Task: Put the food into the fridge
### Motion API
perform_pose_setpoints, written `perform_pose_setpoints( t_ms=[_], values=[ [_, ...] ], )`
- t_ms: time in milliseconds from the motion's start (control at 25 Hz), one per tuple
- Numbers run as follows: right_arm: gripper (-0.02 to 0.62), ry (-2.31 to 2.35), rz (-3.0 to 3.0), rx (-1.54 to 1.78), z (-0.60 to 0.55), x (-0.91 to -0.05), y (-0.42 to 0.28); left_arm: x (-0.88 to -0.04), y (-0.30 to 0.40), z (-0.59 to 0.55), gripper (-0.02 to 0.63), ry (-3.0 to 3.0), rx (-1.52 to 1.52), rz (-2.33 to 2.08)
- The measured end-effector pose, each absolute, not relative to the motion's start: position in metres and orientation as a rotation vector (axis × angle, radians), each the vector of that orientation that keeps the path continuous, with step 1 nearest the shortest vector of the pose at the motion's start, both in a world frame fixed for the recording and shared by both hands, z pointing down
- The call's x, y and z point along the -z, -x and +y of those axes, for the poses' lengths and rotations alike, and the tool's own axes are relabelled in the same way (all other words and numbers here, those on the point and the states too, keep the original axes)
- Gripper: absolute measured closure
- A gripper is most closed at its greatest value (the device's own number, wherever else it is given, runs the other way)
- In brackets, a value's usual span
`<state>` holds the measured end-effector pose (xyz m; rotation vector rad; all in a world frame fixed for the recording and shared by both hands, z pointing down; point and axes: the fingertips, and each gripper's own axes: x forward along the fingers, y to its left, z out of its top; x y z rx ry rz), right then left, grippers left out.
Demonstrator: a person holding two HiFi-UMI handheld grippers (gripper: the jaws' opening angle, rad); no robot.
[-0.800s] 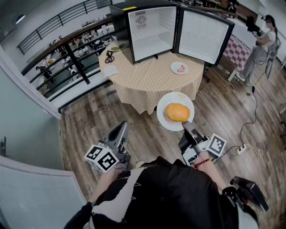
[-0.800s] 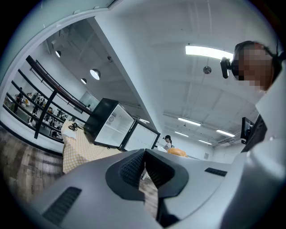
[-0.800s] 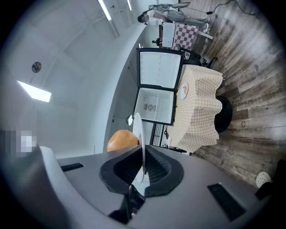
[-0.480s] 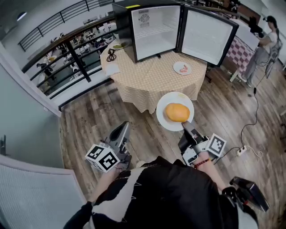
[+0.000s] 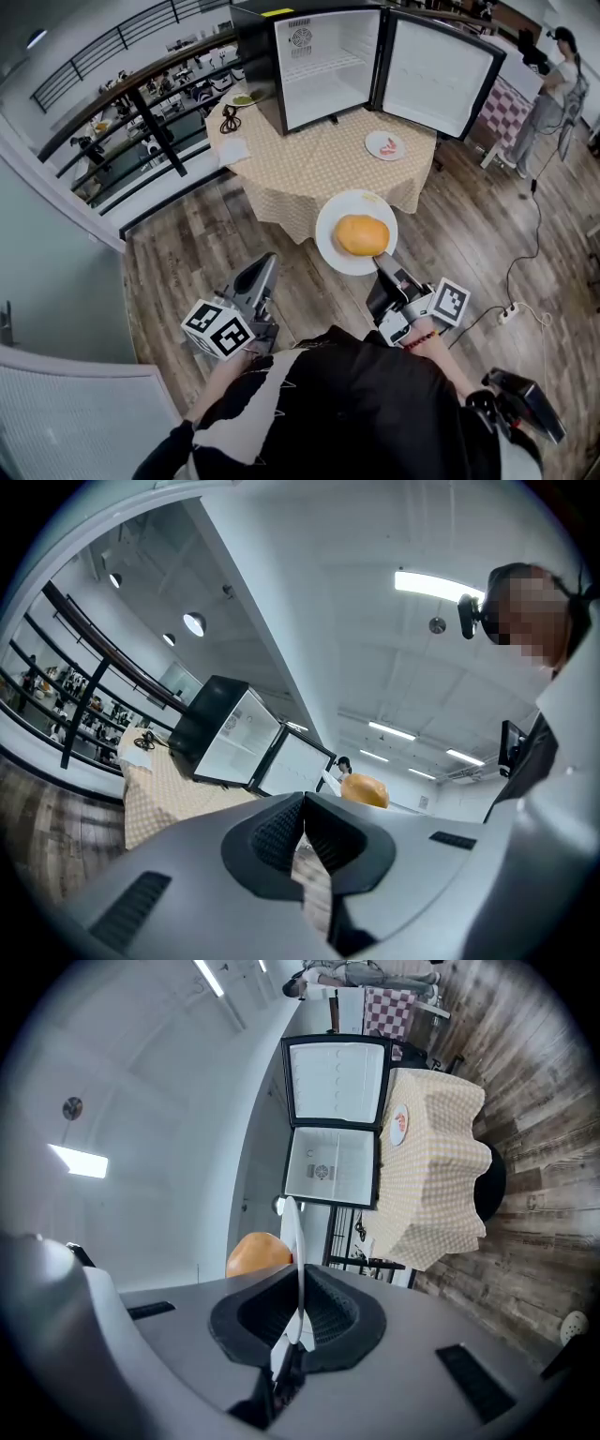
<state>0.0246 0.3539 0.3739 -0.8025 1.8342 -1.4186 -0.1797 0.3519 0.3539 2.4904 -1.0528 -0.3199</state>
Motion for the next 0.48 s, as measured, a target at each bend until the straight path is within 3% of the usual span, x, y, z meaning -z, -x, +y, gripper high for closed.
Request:
perform_pose_setpoints(
  t_ms=[480],
  values=[
    [0.572,0.878,1.750,1.450,0.273,-0.395,0.023,-0.354,0.204,0.288,0.594,-2.647,0.211,-0.919]
  ],
)
